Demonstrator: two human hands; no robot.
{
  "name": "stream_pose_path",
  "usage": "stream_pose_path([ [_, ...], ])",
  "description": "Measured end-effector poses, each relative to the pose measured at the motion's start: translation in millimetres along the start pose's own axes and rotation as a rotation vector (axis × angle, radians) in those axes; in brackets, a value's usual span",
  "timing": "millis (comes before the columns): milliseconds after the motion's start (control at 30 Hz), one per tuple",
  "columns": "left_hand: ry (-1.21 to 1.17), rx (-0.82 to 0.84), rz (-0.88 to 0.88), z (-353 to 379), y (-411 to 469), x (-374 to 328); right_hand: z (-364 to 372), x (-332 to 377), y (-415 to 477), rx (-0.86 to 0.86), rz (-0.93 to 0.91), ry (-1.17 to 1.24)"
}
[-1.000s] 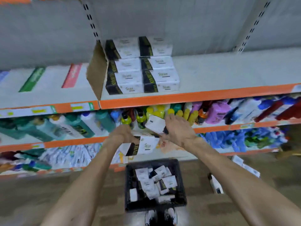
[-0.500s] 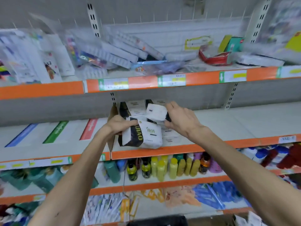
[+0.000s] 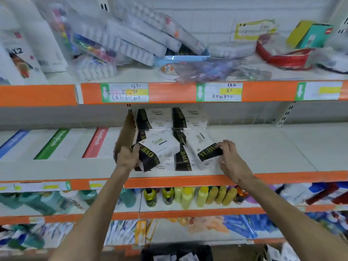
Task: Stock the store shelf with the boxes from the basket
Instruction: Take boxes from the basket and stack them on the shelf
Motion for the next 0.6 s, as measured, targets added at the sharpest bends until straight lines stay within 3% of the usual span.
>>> stream_pose_path([
  [100, 0.170, -0.087, 0.057, 1, -12, -6, 15, -8, -3, 0.078, 0.026, 0.099],
  [233, 0.256, -0.035, 0.125, 11, -27, -17, 15, 1, 0, 0.089, 0.079, 0.285],
  [433, 0.360, 0.147, 0.255, 14, -24, -18, 8, 32, -9, -0.025, 0.212, -0.008],
  [600, 0.377, 0.030, 0.390, 6, -25, -29, 2, 73, -9, -0.179, -0.042, -0.102],
])
Point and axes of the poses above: each hand's wrist, its own y-axis towards the middle knuckle, its own z-axis out of the palm, x = y × z, the point moved 8 cm from there along y, towards the middle knuckle, and after that the axes turned 4 degrees about -y, right-handed, at the moved point
